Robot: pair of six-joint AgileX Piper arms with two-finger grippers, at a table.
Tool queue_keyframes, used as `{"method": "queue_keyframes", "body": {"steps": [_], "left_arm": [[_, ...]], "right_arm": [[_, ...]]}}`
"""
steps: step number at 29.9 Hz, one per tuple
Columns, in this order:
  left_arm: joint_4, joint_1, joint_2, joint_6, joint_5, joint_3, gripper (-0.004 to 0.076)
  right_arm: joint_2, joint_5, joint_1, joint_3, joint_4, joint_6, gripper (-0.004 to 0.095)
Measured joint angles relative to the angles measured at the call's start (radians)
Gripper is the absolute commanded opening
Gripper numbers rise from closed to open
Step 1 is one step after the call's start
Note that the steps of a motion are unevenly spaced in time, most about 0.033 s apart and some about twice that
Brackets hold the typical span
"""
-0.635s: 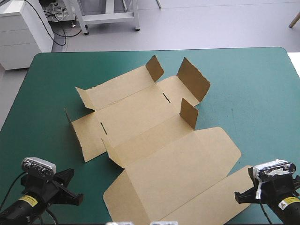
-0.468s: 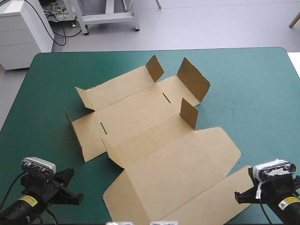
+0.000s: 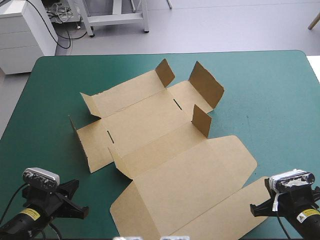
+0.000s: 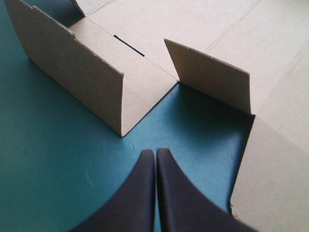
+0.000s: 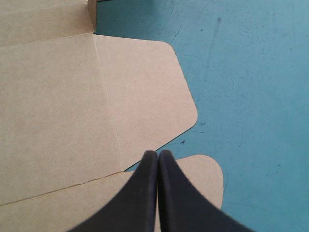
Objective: Fold the box
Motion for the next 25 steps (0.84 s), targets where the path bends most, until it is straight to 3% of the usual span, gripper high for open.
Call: {"method": "queue_keyframes", "body": {"steps": [10, 25], "left_arm": [[0.000, 0.000, 0.000, 0.000, 0.000, 0.000, -0.0008], [0.000, 0.000, 0.000, -0.001, 0.000, 0.000, -0.0008]], "right_arm": [[0.151, -0.013, 0.000, -0.044, 0.000, 0.000, -0.0021], [0.621, 0.013, 0.000, -0.523, -0.033, -0.006, -0.0020]]}}
